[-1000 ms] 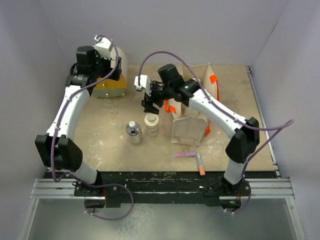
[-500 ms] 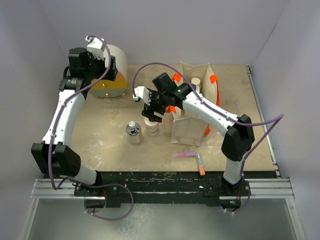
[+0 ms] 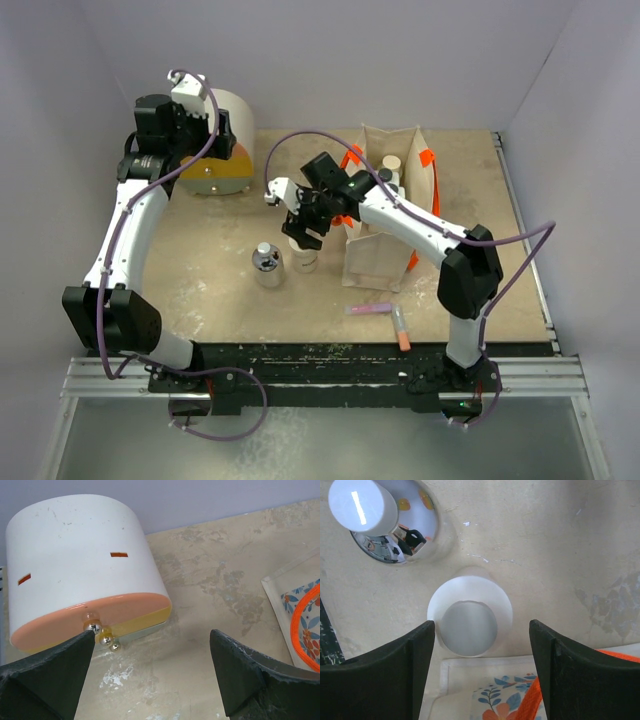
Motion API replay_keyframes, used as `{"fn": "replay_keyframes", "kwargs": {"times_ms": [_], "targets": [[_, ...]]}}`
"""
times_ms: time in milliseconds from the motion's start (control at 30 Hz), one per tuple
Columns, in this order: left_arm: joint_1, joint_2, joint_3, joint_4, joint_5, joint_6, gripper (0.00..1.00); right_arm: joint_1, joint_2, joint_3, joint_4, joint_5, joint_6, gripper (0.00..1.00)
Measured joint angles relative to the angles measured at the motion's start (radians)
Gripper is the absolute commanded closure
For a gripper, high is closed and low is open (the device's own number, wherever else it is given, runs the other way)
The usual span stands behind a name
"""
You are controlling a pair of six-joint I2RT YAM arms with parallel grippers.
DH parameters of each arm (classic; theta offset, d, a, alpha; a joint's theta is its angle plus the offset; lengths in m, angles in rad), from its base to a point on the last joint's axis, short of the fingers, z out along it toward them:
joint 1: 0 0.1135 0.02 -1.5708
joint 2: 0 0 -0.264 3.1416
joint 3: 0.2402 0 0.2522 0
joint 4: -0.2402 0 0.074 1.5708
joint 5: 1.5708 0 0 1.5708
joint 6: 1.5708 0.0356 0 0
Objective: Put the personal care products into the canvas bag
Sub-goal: Pick up the care product from the center of the board.
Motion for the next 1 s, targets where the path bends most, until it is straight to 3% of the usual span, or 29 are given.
{"fn": "replay_keyframes", "kwargs": {"times_ms": [600,767,933,1000], "targets": [[0.000,0.001,0.000,0.006,0.036,-0.031,0.01,0.002,0.011,-0.019,0.034,0.000,0.109,0.49],[0.000,0.001,-0.001,0.011,0.042,-0.031,0.01,0.004,0.011,-0.019,0.037,0.002,0.120,0.68],[0.000,0.001,-0.003,0.020,0.045,-0.030,0.01,0.004,0.010,-0.019,0.034,0.002,0.116,0.98],[0.000,0.001,-0.007,0.026,0.050,-0.030,0.01,0.004,0.010,-0.016,0.024,-0.002,0.108,1.00]]}}
